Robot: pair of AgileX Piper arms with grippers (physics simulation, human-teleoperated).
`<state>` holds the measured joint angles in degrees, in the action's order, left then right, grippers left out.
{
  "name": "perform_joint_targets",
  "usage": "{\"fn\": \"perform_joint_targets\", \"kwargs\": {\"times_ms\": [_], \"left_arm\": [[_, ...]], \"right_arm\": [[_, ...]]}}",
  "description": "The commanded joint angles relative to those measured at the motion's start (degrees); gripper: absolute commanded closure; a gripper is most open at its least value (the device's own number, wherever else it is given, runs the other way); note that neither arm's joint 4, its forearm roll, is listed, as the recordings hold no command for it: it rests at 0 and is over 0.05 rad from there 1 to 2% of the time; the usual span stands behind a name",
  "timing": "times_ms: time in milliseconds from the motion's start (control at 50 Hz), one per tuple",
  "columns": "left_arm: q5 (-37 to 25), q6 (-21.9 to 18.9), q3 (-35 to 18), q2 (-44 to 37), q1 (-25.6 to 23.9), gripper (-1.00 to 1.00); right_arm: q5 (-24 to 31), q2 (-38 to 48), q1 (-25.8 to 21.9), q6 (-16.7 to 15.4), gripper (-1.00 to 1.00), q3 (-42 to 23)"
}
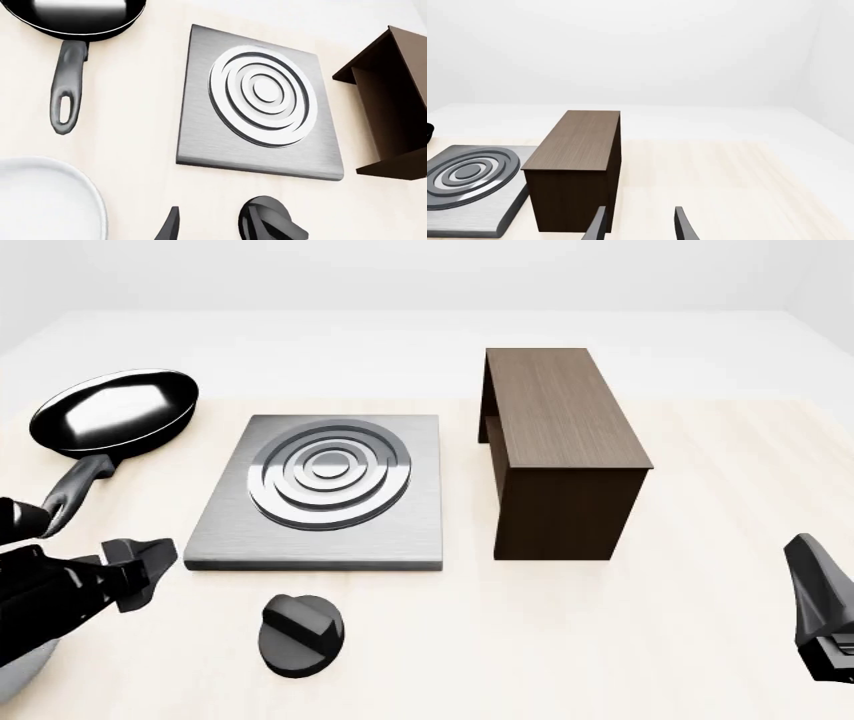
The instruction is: Turn on the stove.
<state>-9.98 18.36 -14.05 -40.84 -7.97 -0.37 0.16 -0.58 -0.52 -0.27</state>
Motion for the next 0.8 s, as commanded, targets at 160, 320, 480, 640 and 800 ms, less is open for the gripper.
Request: {"fn": "perform_joint_targets", "kwargs": {"times_ms": [160,320,480,640,800], "left_arm": [[-12.5,-3.7,-8.4,9.1,8.8,-1.00],[-13.8,-3.9,-9.5,10.3,10.4,-1.00],[-18.5,-2.0,-12.2,15.0,12.1,-1.00],[-19.6,-3.3,-14.4,15.3,15.3,-1.00],[-22.5,-5.5,-18.6,16.3,19.7,-1.00]], "right_arm": [[0.0,0.0,0.0,0.0,-1.00,0.0],[0.0,0.0,0.0,0.0,-1.00,0.0],[0.0,0.0,0.0,0.0,-1.00,0.0],[0.0,0.0,0.0,0.0,-1.00,0.0],[0.0,0.0,0.0,0.0,-1.00,0.0]]}}
